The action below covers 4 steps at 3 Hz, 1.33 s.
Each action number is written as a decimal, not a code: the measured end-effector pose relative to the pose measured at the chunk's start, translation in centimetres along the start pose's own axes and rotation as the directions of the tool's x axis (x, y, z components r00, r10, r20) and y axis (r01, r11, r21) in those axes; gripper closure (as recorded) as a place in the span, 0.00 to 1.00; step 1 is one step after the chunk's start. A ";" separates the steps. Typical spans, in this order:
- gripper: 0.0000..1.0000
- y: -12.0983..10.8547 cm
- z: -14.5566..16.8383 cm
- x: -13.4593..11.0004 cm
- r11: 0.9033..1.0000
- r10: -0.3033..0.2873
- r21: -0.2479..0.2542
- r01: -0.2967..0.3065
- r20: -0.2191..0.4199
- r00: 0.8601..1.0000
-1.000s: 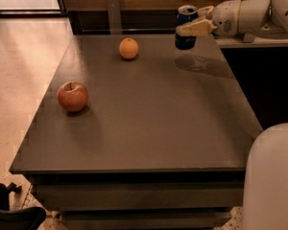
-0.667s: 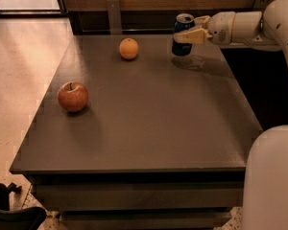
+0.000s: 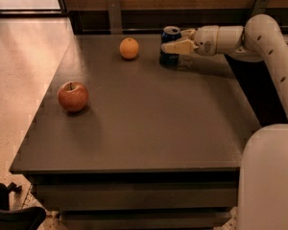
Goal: Move pepsi can near orange
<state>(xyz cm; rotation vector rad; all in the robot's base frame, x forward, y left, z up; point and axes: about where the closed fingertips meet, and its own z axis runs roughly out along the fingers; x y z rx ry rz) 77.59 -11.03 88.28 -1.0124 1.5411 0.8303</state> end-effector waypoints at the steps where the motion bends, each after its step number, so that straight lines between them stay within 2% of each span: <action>1: 0.51 0.2 0.4 0.1 1.000 0.003 -0.006 -0.003 0.000 1.000; 3: 0.05 0.4 1.1 0.2 1.000 0.004 -0.016 -0.004 0.000 1.000; 4: 0.00 0.4 1.3 0.2 1.000 0.005 -0.019 -0.005 0.000 1.000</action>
Offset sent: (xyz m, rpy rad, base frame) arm -0.0002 0.0025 -0.0016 0.0007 0.0031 0.0036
